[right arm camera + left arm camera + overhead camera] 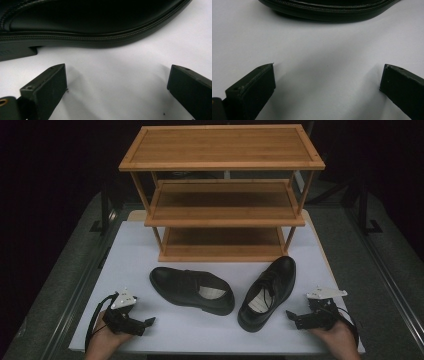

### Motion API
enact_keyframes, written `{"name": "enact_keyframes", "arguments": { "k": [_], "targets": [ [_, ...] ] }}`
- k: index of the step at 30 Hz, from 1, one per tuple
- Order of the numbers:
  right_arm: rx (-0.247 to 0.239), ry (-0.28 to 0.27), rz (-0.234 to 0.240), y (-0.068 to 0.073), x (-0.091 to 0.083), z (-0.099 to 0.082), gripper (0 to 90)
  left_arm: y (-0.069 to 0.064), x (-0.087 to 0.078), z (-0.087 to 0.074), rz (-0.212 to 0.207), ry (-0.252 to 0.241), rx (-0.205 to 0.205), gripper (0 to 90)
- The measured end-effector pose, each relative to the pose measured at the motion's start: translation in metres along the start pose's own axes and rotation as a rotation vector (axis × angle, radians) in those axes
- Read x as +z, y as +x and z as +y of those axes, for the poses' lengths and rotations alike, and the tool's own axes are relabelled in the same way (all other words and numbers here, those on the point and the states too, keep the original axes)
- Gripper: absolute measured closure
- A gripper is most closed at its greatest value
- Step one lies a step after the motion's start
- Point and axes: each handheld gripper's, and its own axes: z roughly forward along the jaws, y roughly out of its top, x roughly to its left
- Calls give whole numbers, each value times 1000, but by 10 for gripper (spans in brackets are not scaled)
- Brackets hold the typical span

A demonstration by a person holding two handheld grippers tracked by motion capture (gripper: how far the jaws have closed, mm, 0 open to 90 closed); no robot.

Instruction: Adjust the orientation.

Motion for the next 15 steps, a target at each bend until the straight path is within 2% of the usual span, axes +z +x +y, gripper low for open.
{"name": "enact_keyframes", "arguments": {
  "k": [9, 15],
  "targets": [
    [4, 0, 1, 0, 0, 0, 23, 0, 0, 0, 4, 1, 2, 0],
    [1, 2, -2, 0, 0, 0, 23, 1, -8, 0, -2, -34, -15, 113]
  ]
}}
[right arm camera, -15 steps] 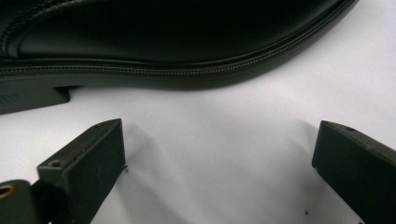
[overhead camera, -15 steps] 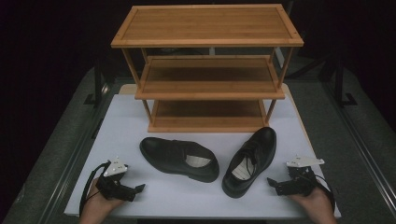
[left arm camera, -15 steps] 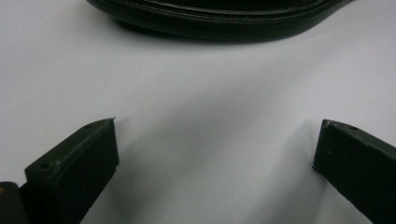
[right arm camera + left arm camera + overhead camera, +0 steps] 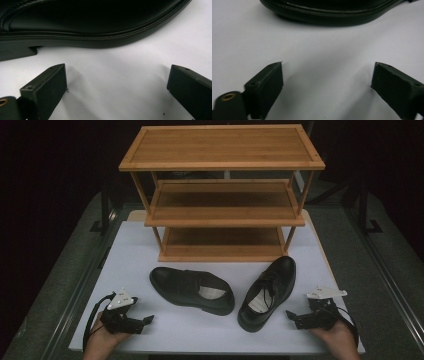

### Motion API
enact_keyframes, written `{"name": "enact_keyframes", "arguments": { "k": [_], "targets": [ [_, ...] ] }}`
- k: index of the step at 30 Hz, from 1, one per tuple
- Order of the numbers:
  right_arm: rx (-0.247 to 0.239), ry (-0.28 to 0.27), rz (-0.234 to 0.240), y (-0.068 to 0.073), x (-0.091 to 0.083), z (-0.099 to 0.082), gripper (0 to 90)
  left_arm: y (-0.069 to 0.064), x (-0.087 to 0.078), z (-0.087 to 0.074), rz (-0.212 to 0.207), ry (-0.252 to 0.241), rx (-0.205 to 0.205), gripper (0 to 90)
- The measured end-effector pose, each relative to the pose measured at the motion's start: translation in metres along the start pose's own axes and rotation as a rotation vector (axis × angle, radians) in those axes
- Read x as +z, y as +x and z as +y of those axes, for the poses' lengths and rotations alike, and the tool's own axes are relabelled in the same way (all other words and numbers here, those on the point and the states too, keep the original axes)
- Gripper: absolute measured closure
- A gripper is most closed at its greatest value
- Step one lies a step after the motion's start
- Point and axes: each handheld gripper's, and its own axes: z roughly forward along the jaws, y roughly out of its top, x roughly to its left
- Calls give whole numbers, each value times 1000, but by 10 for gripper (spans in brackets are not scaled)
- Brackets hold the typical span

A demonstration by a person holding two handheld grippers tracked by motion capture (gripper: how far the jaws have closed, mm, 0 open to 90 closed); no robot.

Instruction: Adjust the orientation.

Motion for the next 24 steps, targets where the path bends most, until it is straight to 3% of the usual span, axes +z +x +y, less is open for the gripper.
{"name": "enact_keyframes", "arguments": {
  "k": [3, 8, 10, 11, 12, 13, 14, 15, 24],
  "targets": [
    [0, 2, 0, 0, 0, 0, 23, 0, -2, 4, 10, -18, -11, 149],
    [0, 1, 0, 0, 0, 0, 23, -2, -5, 12, 3, -51, -1, 404],
    [0, 1, 1, 0, 0, 0, 23, -2, -6, 16, 0, -54, -1, 540],
    [0, 2, 1, 0, 0, 0, 23, -2, -5, 21, -7, -62, 6, 684],
    [0, 2, 1, 0, 0, 0, 23, -2, -5, 21, -7, -62, 6, 758],
    [0, 1, 2, 0, 0, 0, 23, -1, -4, 23, -13, -59, 4, 758],
    [0, 0, 2, 0, 0, 0, 23, -1, -4, 26, -18, -59, 10, 860],
    [0, 0, 2, 0, 0, 0, 23, -1, -4, 28, -6, -58, 7, 898],
    [0, 0, 2, 0, 0, 0, 23, 9, 12, 43, 29, -33, 0, 900]
  ]
}}
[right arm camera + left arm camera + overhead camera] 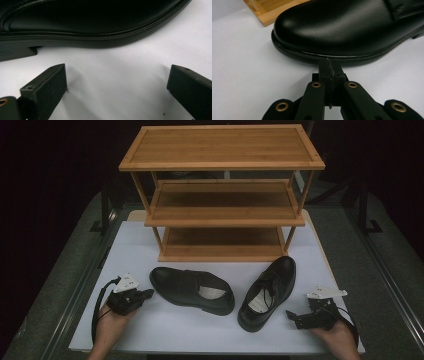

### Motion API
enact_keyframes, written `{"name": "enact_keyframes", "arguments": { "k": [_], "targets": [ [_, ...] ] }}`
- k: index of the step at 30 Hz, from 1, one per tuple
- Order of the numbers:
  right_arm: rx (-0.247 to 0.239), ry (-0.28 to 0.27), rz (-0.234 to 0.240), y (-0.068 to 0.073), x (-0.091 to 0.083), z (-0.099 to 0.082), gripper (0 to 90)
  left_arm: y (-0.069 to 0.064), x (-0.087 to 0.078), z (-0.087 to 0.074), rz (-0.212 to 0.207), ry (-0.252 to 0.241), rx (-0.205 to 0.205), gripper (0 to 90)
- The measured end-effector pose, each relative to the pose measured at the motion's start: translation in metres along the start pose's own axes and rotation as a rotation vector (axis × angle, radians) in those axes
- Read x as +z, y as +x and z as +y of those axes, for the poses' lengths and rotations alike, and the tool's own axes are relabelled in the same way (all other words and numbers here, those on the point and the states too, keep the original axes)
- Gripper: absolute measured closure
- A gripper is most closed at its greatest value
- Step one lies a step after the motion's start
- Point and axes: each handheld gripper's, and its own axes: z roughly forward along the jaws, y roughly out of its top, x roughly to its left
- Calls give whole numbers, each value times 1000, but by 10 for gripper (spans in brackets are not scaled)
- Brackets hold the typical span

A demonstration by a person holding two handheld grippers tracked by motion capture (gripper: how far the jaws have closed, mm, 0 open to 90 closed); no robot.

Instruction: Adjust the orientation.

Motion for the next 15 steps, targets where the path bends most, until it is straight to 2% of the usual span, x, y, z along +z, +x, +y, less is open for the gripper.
{"name": "enact_keyframes", "arguments": {
  "k": [9, 15],
  "targets": [
    [-2, -2, -1, 0, 0, 0, 23, 5, 17, 6, 8, 48, 9, 900],
    [-1, -1, 0, 0, 0, 0, 23, 10, 22, 11, 9, 51, 5, 900]
  ]
}}
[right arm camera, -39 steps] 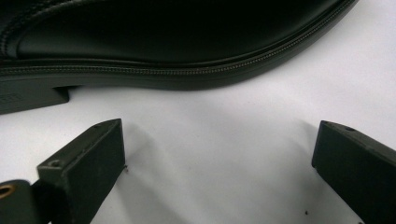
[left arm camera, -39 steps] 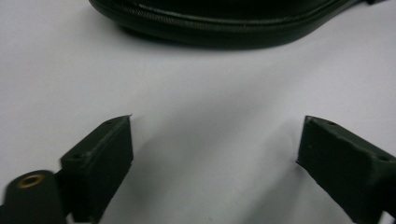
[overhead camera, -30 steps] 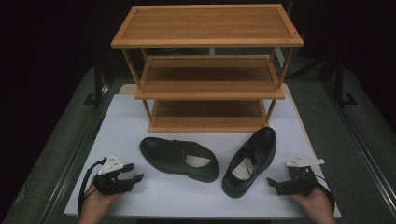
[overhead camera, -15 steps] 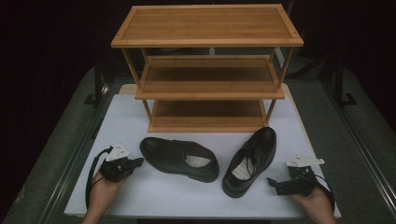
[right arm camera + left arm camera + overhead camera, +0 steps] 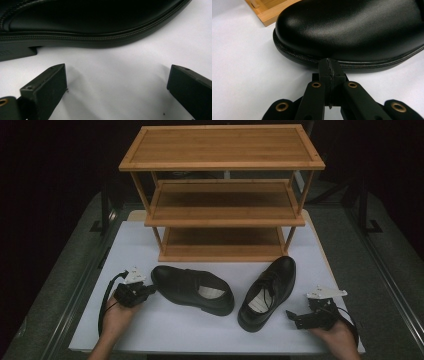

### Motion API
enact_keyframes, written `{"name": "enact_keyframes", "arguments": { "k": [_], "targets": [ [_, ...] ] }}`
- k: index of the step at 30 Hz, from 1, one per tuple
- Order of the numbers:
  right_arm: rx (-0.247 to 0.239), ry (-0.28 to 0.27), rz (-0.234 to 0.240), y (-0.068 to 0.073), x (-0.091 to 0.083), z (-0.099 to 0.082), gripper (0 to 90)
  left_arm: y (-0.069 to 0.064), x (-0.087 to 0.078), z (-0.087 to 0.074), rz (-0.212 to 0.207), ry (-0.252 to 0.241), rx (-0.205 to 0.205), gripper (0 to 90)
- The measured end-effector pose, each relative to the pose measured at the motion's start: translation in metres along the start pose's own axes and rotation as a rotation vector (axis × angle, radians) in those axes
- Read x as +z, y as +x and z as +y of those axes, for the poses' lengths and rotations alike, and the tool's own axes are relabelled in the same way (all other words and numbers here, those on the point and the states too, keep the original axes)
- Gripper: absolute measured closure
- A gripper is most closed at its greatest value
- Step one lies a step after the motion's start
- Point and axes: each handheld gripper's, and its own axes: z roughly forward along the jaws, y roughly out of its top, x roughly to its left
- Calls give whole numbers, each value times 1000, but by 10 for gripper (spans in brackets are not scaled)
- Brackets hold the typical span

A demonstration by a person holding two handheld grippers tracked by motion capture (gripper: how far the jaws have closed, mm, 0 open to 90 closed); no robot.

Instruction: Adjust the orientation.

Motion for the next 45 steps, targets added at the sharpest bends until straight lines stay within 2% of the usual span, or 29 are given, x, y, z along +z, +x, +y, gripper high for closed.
{"name": "enact_keyframes", "arguments": {
  "k": [11, 17, 23, 31, 35, 36, 37, 39, 40, 41, 43, 44, 45],
  "targets": [
    [1, 1, 0, 0, 0, 0, 23, 9, 15, 17, 31, 14, 3, 900],
    [-1, 1, 0, 0, 0, 0, 23, 15, 23, 22, 23, 0, -24, 900],
    [0, -1, 0, 0, 0, 0, 23, 16, 33, 33, 49, -2, -11, 900],
    [0, 0, 0, 0, 0, 0, 23, 18, 36, 34, 36, -13, -23, 900],
    [0, -1, 0, 0, 0, 0, 23, 17, 32, 34, 11, -15, -35, 898],
    [0, -1, 0, 0, 0, 0, 23, 14, 25, 35, -7, -29, -41, 856],
    [0, -1, 0, 0, 0, 0, 23, 14, 25, 35, -7, -29, -41, 840],
    [-1, 0, 0, 0, 0, 0, 23, 10, 16, 38, -38, -45, -43, 820],
    [1, 1, 0, 0, 0, 0, 23, 4, 7, 41, -68, -65, -41, 783],
    [1, 1, 0, 0, 0, 0, 23, 4, 7, 41, -68, -65, -41, 768],
    [1, 0, 0, 0, 0, 0, 23, -3, -2, 46, -99, -73, -26, 742],
    [0, 0, 0, 0, 0, 0, 23, -12, -9, 52, -133, -89, -10, 721],
    [0, 0, 0, 0, 0, 0, 23, -12, -9, 52, -133, -89, -10, 705]
  ]
}}
